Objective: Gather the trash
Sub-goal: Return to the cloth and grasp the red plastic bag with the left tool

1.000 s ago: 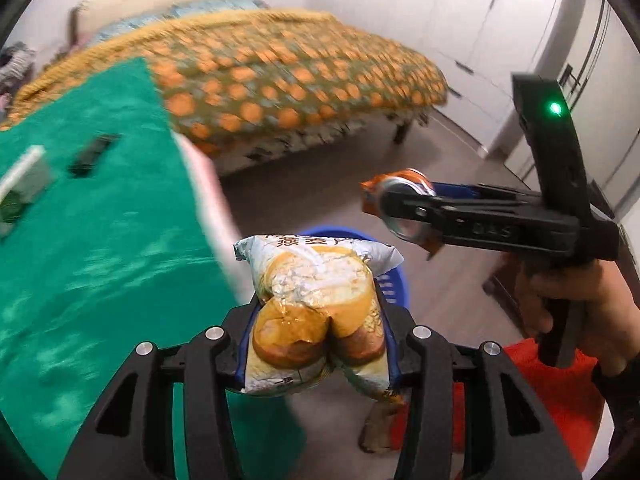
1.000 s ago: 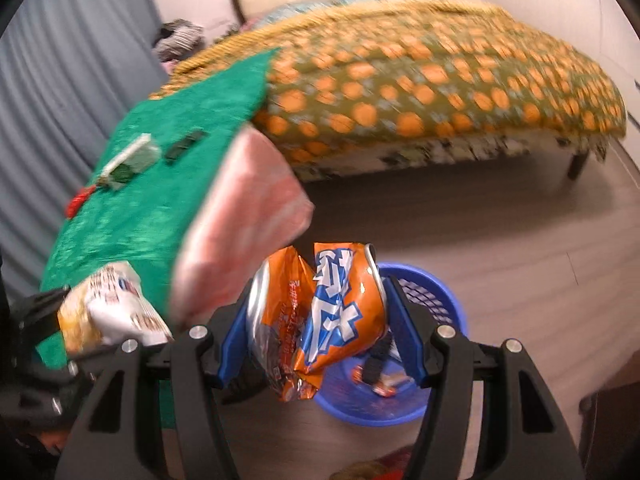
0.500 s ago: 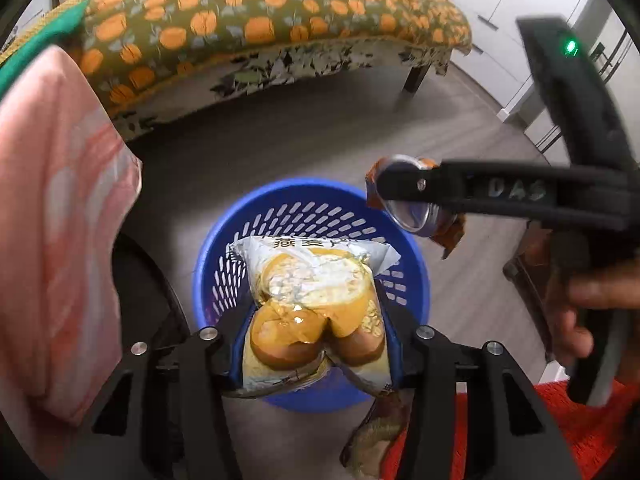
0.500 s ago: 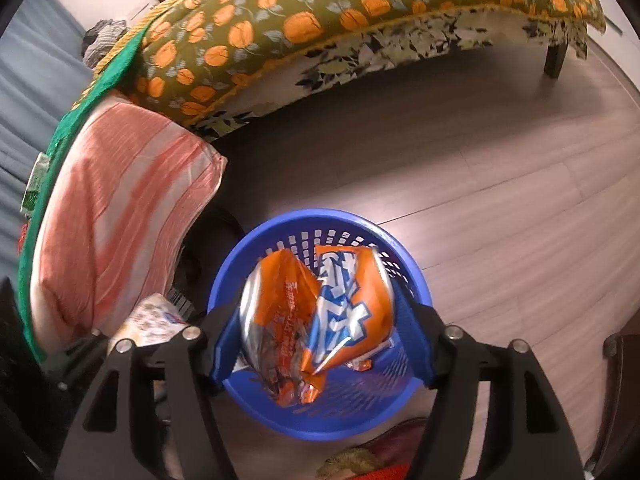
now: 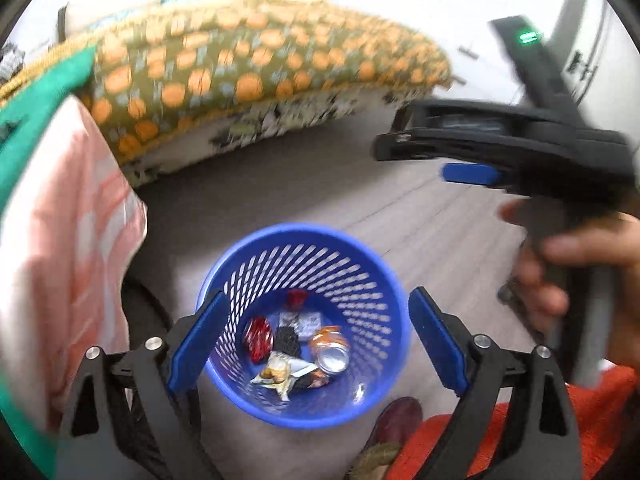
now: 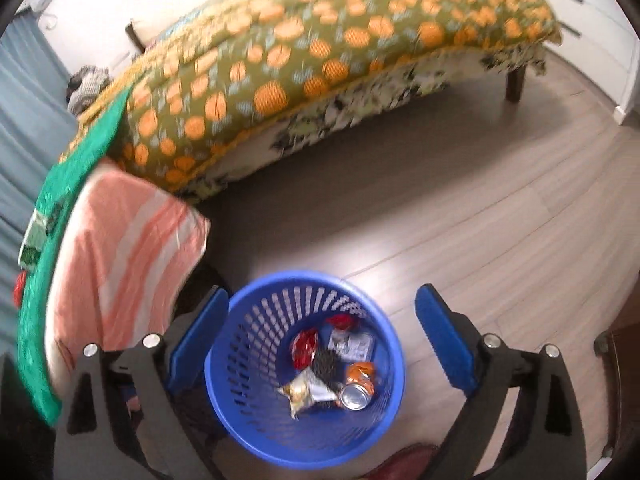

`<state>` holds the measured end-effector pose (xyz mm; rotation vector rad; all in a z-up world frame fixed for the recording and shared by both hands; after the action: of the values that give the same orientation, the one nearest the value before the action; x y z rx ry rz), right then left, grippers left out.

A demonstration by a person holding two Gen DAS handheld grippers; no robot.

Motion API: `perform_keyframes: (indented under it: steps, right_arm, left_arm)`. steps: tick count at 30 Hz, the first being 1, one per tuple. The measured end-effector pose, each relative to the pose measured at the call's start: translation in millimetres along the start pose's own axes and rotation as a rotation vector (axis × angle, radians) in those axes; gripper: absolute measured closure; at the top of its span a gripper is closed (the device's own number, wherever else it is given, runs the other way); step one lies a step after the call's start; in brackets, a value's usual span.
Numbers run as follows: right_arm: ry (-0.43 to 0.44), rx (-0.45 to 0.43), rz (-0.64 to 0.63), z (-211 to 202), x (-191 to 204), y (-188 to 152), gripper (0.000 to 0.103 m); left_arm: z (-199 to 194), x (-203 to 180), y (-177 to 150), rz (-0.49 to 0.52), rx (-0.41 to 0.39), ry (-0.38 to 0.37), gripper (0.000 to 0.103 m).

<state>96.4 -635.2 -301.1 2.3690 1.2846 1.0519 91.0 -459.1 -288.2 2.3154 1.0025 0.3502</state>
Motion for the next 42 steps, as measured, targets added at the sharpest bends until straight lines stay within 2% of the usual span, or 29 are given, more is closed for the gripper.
perform_keyframes:
  steps: [3,7,10,14,19,25,31,37,42]
  right_arm:
    - [-0.049,-0.06,-0.071,-15.8,11.6,5.4,0.011]
    - [-0.148,-0.145,-0.268,-37.3,43.2,6.1,0.011]
    - [-0.152,-0.166,-0.386,-43.6,76.4,-4.0,0.011]
    - [-0.085,-0.153,-0.448,-45.8,125.7,-29.2,0.011]
    - [0.051,-0.104,-0.565,-41.2,215.5,-76.0,0.011]
    - [0.209,-0.01,-0.64,-21.3,322.0,-115.4,0.011]
    - [0.274,0.083,-0.708,23.9,412.1,-134.9,0.011]
    - [0.268,0.147,-0.731,82.6,450.8,-143.6,0.011]
    - [0.242,0.19,-0.721,102.1,450.2,-150.9,0.011]
  left_arm:
    - [-41.8,-5.3,-3.2,0.005,-0.035,-0.051,0.008]
    - [-91.5,0.1,-19.6,0.078,-0.041,-0.103,0.007]
    - [-119.4,27.9,-35.5,0.099,-0.05,-0.044,0.006]
    - [-145.7,85.0,-53.9,0.03,-0.036,0.037,0.005]
    - [-177.5,171.9,-78.1,-0.114,-0.038,0.139,0.005]
    - [-199.0,266.0,-111.3,-0.2,-0.027,0.285,0.005]
    - [-219.5,343.7,-139.1,-0.296,-0.026,0.365,0.005]
    - [-229.7,408.6,-160.1,-0.348,-0.012,0.427,0.005]
    - [-229.8,468.0,-160.8,-0.38,-0.008,0.447,0.005]
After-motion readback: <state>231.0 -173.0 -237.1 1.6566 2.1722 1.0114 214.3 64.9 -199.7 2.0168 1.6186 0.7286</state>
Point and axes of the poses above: each gripper's, at about its wrist camera, not at the fingertips, and z roughly the way its jaws point, x to its left, y to its top, the point moved 6 cm from there along z, roughly the way its jaws point, and after that the axes turned 12 degrees about y, right-handed, at the moved point
